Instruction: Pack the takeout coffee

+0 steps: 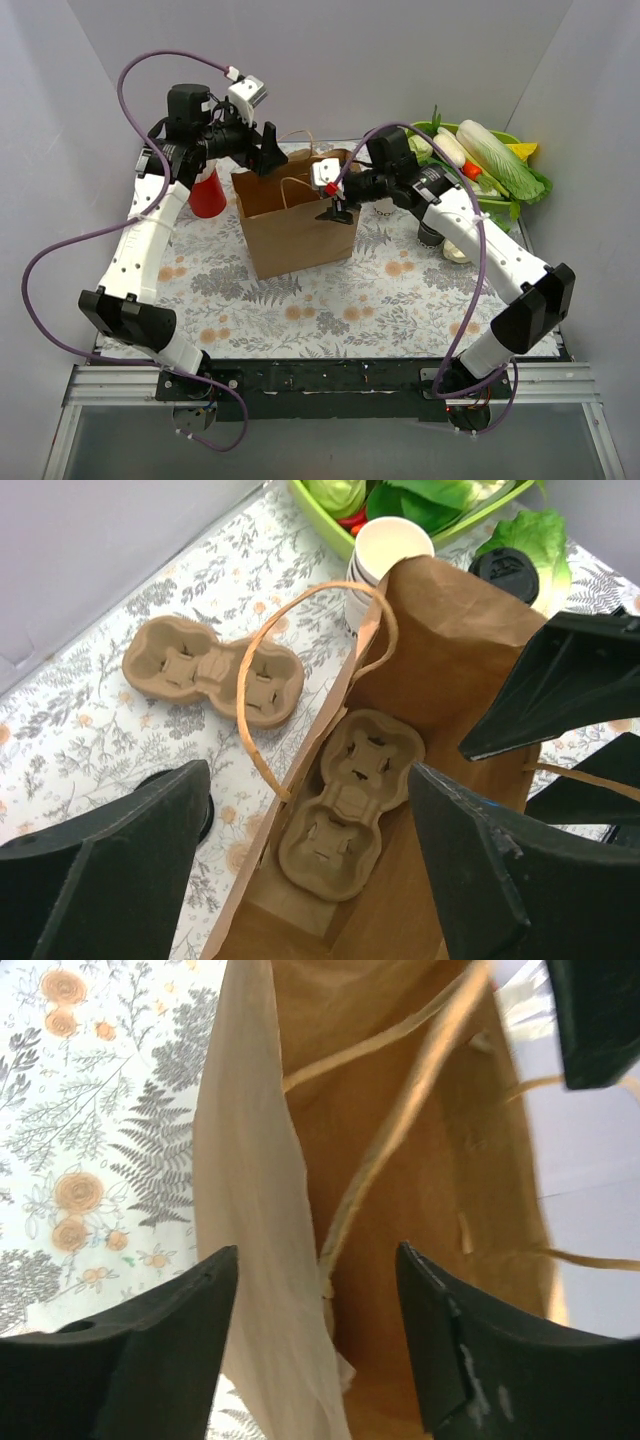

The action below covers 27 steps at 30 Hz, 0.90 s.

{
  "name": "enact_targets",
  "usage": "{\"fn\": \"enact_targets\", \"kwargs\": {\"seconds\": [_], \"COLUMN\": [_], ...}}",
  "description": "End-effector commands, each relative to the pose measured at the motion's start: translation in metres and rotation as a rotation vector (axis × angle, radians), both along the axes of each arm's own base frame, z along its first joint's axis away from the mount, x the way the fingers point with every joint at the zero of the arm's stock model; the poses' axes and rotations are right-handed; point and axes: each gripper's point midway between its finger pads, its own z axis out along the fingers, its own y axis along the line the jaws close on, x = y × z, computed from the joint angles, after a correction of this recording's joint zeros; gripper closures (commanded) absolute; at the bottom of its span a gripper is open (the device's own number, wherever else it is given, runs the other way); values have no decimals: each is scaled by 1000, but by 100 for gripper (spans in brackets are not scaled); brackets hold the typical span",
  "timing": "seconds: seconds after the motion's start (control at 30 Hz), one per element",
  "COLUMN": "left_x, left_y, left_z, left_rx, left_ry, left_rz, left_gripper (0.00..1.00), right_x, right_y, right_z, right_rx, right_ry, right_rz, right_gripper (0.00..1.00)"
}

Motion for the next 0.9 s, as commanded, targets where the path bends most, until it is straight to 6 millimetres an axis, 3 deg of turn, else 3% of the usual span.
{"fn": "enact_targets", "kwargs": {"seconds": [0.0, 0.1, 0.17, 0.27, 0.33, 0.37, 0.43, 0.47, 0.53, 0.6, 0.63, 0.73, 0.87], "left_x": [11, 11, 4, 0, -3, -2, -5, -6, -9, -9, -10, -10, -9], "left_y": [4, -3, -12, -16, -16, -15, -17, -18, -21, -21, -21, -18, -13], "left_z": [-42, -54, -55, -58, -64, -66, -57, -51, -22, 5, 28, 61, 85], "left_rx": [75, 68, 42, 36, 47, 58, 50, 40, 6, -28, -40, -49, -50], "left_ry": [78, 122, 139, 147, 168, 166, 152, 148, 89, 40, -17, -103, -185], "left_rz": [10, -40, -108, -149, -162, -168, -189, -191, -198, -185, -179, -153, -126], "left_gripper": [26, 34, 45, 62, 74, 88, 100, 100, 100, 100, 100, 100, 100], "right_x": [0, -2, -3, -7, -9, -10, -11, -11, -11, -12, -13, -17, -22], "right_y": [2, 3, 2, 0, -1, -1, 0, 1, 3, 5, 6, 6, 3], "right_z": [-5, -3, -3, -2, -1, 1, 5, 9, 21, 49, 60, 101, 135], "right_rx": [-24, -22, -23, -28, -22, -17, -6, 5, 29, 78, 98, 179, 270], "right_ry": [20, 37, 44, 55, 67, 70, 74, 79, 76, 55, 46, -1, -38], "right_rz": [22, 26, 22, 23, 19, 19, 18, 14, 18, 22, 21, 22, 8], "right_gripper": [34, 50, 66, 83, 84, 87, 91, 97, 99, 99, 99, 99, 99]}}
